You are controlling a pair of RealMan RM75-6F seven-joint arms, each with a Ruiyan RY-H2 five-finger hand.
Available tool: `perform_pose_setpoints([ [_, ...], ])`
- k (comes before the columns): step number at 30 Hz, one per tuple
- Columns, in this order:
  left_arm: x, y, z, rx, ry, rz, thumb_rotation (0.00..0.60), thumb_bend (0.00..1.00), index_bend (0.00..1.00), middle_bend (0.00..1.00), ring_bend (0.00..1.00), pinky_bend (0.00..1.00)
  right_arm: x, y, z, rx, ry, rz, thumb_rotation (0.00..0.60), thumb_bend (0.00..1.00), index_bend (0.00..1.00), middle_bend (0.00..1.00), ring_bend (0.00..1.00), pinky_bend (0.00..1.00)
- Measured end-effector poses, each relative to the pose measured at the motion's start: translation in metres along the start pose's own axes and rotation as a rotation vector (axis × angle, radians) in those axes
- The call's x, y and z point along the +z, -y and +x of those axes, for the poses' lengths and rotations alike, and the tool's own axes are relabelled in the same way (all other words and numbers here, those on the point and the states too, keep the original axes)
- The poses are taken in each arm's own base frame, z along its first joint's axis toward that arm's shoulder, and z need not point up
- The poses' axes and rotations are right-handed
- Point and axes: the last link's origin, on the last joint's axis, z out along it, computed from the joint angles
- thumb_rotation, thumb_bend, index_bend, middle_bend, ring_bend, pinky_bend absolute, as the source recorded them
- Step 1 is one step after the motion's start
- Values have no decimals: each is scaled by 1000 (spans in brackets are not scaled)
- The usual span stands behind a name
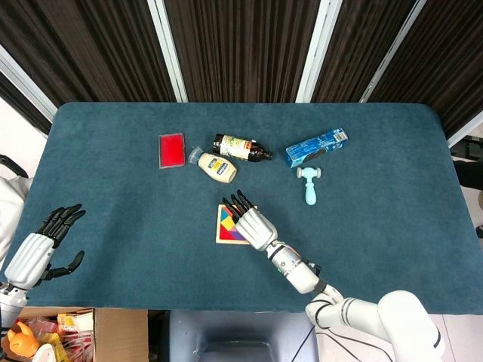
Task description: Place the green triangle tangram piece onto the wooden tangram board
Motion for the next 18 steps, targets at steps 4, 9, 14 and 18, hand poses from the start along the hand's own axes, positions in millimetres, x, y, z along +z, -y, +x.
perform_pose_setpoints([
  [4, -1, 0, 0, 1, 0, 1, 600, 456, 0, 0, 0, 0, -1, 0, 0, 2, 1, 1, 600, 438, 550, 0, 0, 0],
  [9, -1, 0, 0, 1, -2, 0, 600, 457, 0, 0, 0, 0, -1, 1, 1, 6, 1, 4, 600, 438, 549, 0, 0, 0],
  [14, 0, 0, 0, 1, -3, 0, 600, 456, 0, 0, 0, 0, -2, 2, 2, 4, 2, 7, 600, 438, 539, 0, 0, 0],
  [18, 0, 0, 0, 2, -2, 1, 600, 457, 0, 0, 0, 0, -2, 1, 1, 5, 6, 3, 600, 438, 498, 0, 0, 0],
])
